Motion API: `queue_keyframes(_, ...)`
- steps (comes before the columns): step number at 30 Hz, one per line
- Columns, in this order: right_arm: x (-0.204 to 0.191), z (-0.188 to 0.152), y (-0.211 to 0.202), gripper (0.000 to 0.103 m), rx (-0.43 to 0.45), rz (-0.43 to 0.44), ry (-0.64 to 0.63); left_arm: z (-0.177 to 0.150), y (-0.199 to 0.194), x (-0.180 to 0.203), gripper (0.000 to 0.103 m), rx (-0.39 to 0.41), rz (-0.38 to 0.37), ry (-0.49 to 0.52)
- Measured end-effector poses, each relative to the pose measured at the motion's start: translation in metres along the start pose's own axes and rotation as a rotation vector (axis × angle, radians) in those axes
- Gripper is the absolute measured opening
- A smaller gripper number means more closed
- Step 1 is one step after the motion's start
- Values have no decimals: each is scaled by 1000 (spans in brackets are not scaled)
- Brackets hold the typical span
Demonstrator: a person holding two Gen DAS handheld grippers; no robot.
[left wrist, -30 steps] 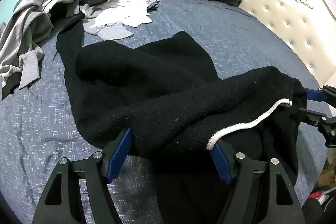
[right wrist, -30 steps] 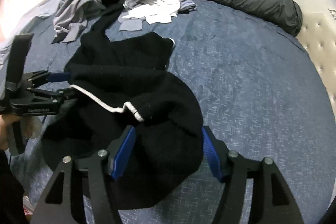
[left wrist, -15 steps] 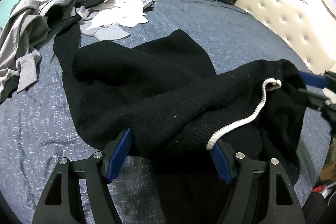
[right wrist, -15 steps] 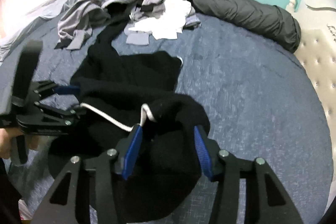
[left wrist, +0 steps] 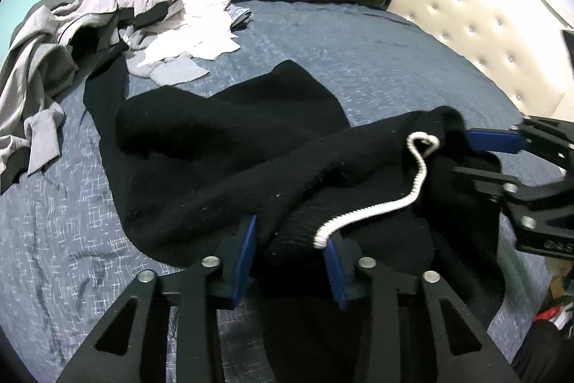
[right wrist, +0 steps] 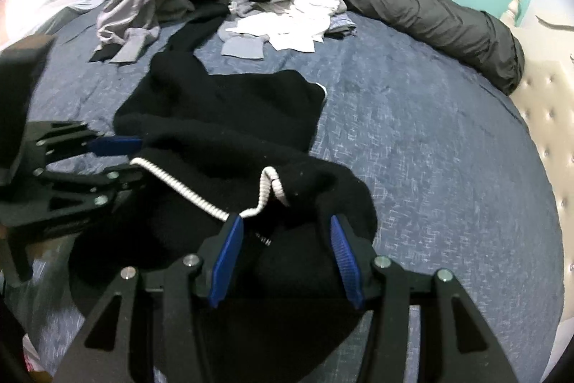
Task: Fold clothes
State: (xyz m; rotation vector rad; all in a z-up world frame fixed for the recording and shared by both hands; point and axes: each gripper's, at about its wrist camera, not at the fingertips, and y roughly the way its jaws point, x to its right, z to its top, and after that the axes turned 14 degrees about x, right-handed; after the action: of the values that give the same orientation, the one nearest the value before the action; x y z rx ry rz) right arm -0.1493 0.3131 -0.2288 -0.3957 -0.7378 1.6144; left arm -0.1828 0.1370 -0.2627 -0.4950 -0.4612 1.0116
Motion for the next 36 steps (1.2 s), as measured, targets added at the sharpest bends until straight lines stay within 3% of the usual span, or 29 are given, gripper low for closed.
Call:
queue_keyframes(7,26,3,7,51,18,-27,144,3,-1,-6,29,14,-6,-17)
queue_keyframes(11,18,11,-4,50,74,-46,90,6,-1,-8,29,24,-5,-29)
queue_keyframes(16,1,8,25,50,-34,-65,-16,11,0,-10,28,22,-3,-44)
queue_keyframes(19,10,4,37,49,-54,-98,14,12,-1,-9,27,21,-3,-19)
queue_keyframes(20,14,3,39,46,-56,-111,30,12,-1,-9,26,20,0,-12)
queue_keyframes(21,17,2,42,31,-61,-124,39,12,0,-10,25,19,-1,-13)
queue_keyframes(22,19,0,45,22,-67,-130,42,12,0,-10,24,18,-2,-16)
queue_keyframes(24,20,-3,49,14,-74,-118,38,13,0,-10,22,18,-3,-18)
queue_keyframes(27,21,-3,42,10,-37,-107,55,16,-4,-7,15,26,2,0)
queue_keyframes(36,27,36,-17,7,157,-91,83,35,-33,-7,12,67,17,11)
